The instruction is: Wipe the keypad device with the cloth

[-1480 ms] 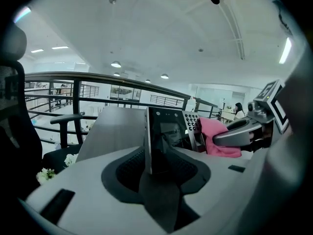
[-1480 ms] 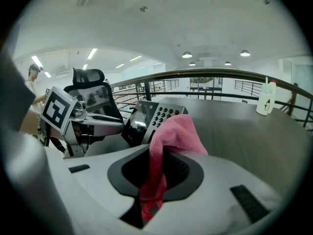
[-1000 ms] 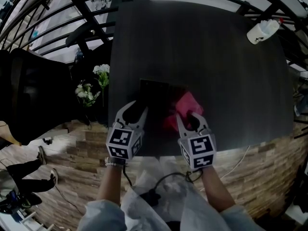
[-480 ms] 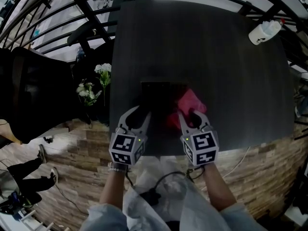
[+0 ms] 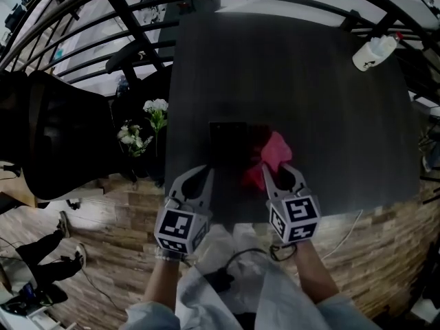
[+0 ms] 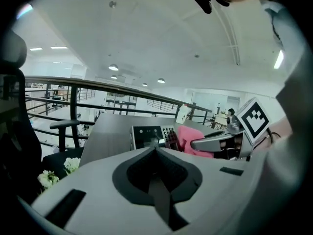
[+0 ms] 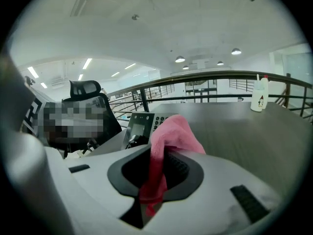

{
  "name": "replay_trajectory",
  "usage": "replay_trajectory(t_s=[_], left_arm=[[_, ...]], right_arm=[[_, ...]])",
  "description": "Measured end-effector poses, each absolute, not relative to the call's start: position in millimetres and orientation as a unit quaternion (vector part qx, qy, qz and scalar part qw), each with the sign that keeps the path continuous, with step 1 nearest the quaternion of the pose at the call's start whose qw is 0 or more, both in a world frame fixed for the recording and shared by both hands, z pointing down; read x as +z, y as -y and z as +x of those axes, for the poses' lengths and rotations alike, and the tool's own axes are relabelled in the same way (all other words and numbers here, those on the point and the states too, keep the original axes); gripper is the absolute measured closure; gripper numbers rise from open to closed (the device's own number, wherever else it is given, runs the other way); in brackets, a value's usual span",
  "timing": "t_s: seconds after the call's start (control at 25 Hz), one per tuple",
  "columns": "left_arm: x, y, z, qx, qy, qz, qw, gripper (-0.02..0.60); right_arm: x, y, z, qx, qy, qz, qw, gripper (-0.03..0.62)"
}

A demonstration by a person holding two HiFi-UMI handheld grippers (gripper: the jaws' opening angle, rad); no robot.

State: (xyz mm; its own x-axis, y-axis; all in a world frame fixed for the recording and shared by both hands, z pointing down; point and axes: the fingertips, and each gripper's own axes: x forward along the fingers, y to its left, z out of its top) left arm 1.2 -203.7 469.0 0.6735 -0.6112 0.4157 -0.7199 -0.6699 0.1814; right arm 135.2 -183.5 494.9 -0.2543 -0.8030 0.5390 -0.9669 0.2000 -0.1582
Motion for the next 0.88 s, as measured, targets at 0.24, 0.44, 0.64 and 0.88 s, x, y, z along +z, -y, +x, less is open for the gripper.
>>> replay_trajectory(t_s=[0.24,0.44,0.64,0.88], left_arm=[[421.5,194.8,7.8,0.132,0.363,0.914,0.121,0.58],[382.6,187.5,9.6,0.111,0.366,0.917,0.117,0.581],[356.8,184.8,3.7,0.104,0.371,0.918,0.096,0.581],[325.8,177.6,-0.2,0.088,0.376,0.919,0.073,0.581]], right_arm=[[458.5,183.8,140.0,0.209,0.757,0.603,0.141,0.539],[425.3,178.9,142.7,0.181,0.759,0.614,0.117,0.539],[394.8,175.5,141.9,0.151,0.761,0.623,0.096,0.539],[362.2,168.7,140.1,0.116,0.766,0.627,0.074,0.539]])
